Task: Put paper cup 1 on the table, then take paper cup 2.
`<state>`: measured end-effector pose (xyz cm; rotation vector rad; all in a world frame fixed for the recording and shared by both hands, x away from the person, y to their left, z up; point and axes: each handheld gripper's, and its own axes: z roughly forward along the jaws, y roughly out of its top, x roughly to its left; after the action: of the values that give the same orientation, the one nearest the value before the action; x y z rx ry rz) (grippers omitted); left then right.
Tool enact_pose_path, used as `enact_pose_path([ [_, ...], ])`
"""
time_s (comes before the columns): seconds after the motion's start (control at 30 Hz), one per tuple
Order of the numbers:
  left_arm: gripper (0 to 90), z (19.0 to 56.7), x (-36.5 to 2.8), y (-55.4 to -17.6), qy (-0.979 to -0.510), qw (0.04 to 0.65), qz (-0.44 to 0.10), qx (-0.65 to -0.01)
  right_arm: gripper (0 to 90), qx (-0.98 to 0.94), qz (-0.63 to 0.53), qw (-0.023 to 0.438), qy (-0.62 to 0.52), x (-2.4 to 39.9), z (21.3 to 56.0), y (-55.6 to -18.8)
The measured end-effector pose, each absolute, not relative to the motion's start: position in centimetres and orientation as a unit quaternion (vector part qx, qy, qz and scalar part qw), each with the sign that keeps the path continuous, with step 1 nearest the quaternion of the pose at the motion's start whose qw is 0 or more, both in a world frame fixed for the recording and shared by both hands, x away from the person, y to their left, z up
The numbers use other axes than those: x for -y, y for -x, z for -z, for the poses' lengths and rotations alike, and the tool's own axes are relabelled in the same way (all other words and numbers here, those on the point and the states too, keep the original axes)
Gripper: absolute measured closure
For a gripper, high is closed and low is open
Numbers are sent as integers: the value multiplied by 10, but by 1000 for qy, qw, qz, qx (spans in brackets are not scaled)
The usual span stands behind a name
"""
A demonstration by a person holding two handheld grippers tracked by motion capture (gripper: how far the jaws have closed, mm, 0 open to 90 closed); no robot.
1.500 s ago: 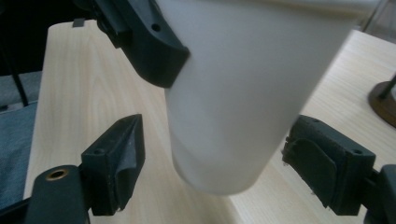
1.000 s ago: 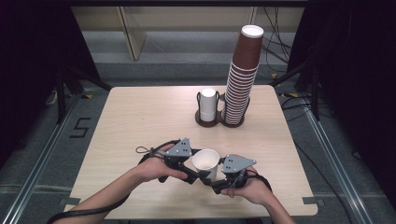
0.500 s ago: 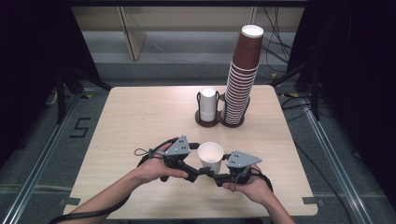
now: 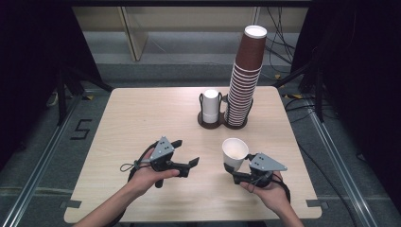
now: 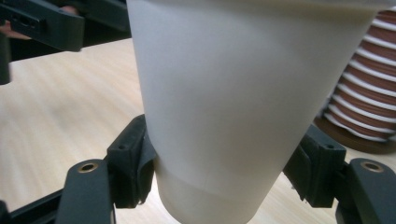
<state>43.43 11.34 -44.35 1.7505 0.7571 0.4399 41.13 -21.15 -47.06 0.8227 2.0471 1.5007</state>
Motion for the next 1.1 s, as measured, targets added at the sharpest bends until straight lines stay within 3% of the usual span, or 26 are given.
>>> enact_pose_path([
  [0.3,120,455,-139,-436,-720,545,-236,-360,328,-713,-537,265,-365,239,471,-406],
  [1.1,130,465,-145,-438,-706,545,-232,-388,328,-665,-523,325,-422,285,471,-402],
])
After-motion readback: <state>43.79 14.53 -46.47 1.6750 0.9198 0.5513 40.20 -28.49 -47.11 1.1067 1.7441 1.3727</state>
